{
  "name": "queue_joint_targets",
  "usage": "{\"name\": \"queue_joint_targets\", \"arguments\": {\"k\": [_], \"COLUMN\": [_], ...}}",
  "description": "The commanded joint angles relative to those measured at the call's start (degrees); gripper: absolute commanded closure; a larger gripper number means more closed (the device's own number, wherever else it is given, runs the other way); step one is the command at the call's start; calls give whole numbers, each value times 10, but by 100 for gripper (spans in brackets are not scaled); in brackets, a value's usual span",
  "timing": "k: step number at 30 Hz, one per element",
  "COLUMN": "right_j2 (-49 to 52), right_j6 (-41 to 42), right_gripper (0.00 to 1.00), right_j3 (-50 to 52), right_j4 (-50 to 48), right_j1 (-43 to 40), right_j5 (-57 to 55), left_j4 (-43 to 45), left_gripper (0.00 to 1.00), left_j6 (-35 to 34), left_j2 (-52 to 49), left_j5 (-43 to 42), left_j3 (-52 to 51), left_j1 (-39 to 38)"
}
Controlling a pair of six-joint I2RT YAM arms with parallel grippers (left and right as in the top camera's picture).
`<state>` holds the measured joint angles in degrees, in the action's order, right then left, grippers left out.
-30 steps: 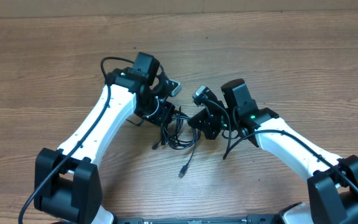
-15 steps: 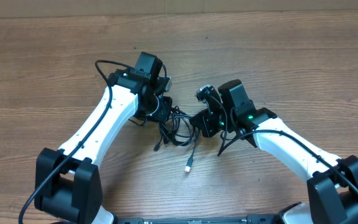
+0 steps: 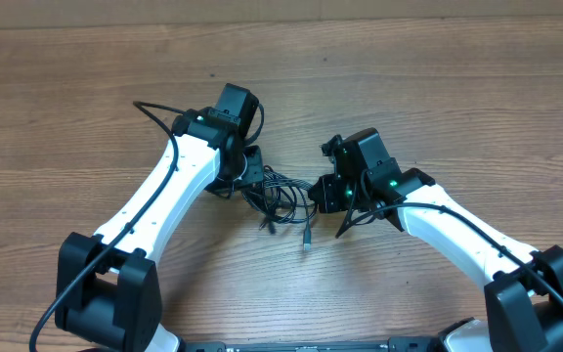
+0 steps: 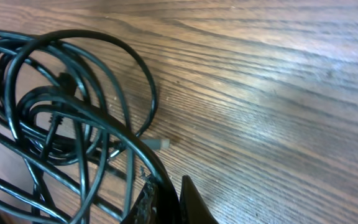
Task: Untangle cables
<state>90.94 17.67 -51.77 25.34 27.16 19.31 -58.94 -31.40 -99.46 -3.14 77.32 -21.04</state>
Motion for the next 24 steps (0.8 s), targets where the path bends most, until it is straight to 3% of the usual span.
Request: {"name": "queue_joint_targets", "arguments": {"k": [1,9,16,20,24], "right_j2": [-8,-8,-8,-8,-8], "right_j6": [56,116,128,128,128], "right_gripper": [96,96,96,96,96], "right_j3": [11,11,11,12,12], "right_j4": [36,60,80,82,82], "right_j1": [-18,-18,-18,-18,-18], "right_j5": [-129,-153,-154,-154,-154], "left_j4": [-12,-14,-47,-77,-125], "left_gripper": [95,96,95,96,96], "left_j6": [-72,-79,-143,-228,-382], "left_j2": [2,2,2,2,2], "left_j5": [173,174,218,255,313], "left_j3": [4,4,4,4,4], "left_j1": [27,27,27,28,28]}}
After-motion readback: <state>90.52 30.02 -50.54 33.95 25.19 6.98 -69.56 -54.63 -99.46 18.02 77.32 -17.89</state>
